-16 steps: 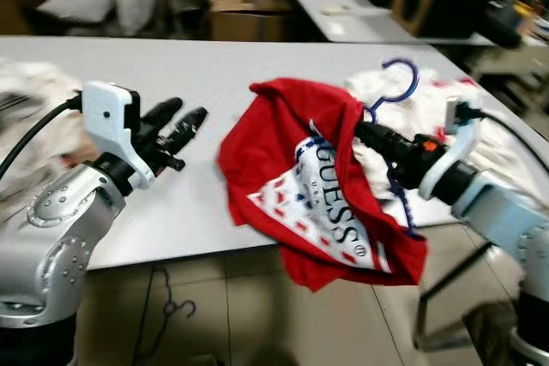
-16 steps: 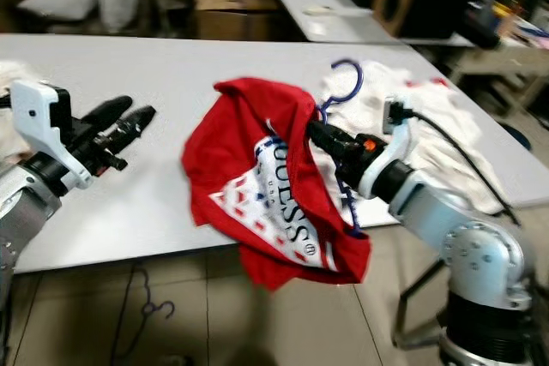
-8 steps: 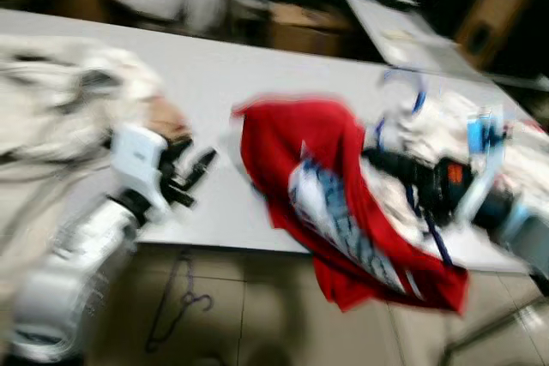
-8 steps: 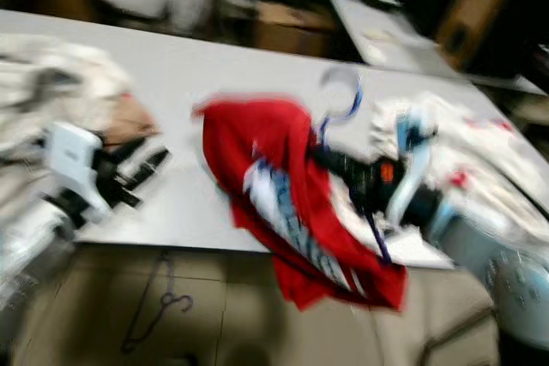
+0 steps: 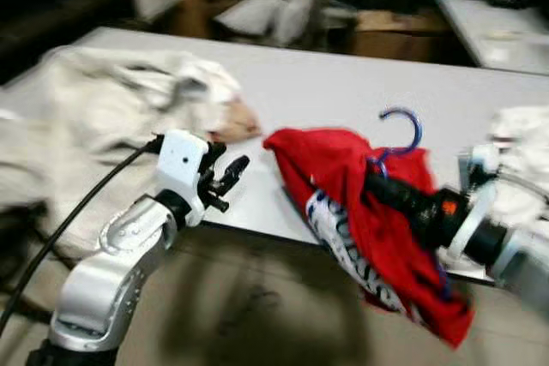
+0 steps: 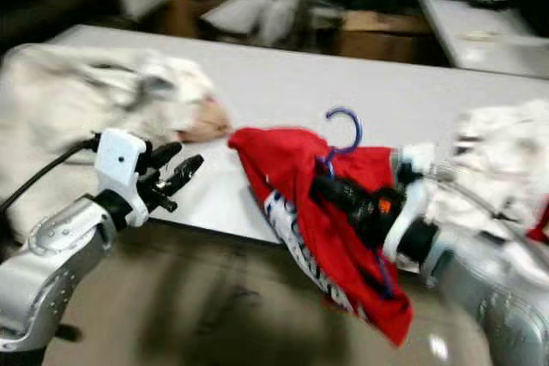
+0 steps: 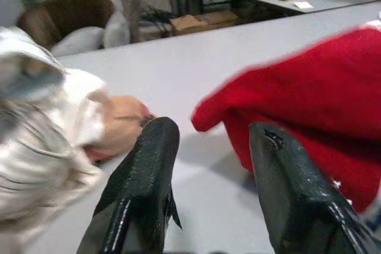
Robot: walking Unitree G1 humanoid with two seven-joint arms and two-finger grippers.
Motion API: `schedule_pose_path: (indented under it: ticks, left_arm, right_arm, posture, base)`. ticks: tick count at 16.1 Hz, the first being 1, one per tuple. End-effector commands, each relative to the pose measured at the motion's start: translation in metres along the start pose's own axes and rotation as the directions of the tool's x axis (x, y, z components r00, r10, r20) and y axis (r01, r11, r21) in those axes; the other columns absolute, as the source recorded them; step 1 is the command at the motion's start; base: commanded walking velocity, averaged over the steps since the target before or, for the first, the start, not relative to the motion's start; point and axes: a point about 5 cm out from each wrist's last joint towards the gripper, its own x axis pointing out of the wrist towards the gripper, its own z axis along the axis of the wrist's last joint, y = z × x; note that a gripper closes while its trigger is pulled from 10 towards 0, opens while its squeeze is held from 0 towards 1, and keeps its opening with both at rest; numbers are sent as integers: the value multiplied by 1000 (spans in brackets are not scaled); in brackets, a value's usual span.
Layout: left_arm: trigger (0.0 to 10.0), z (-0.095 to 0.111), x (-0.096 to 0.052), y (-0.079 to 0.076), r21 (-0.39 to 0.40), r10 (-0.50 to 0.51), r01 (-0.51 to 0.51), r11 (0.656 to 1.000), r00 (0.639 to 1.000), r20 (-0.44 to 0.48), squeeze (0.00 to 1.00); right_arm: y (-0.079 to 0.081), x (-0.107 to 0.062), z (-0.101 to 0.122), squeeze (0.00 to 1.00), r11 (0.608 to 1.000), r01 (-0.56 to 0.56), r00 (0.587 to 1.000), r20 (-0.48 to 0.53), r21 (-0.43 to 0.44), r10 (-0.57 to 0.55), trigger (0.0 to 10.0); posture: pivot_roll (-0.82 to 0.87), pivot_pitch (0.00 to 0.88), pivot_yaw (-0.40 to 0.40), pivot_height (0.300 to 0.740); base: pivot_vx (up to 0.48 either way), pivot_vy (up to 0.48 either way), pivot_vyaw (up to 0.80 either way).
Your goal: Hang hanger
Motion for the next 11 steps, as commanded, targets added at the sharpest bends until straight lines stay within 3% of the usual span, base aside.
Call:
schedule_pose_path:
  ticks: [1,4,6,11]
  left_arm:
    - [10000,-1,2,4,4,19,-19,1000,1000,-11,0]
    - [10000,-4,4,6,26,29,-28,999,999,-33,0]
    - [10000,-8,-4,1,26,10,-9,1000,999,-51,0]
    - [10000,-6,-12,6,33,50,-49,998,998,-36,0]
  right_arm:
    - [10,1,8,0,998,-26,998,51,-48,28,10000]
    - [16,0,4,0,998,-50,997,49,-45,52,10000]
    - [25,0,2,0,988,-143,990,7,-62,143,10000]
    - [25,7,-2,0,978,-200,979,-55,-61,197,10000]
  posture:
    - [-99,0,56,740]
    - [-100,0,51,740]
    - [-88,0,28,740]
    - [-59,0,-11,740]
  base:
    - [0,0,800]
    - [0,0,800]
    - [0,0,800]
    - [0,0,800]
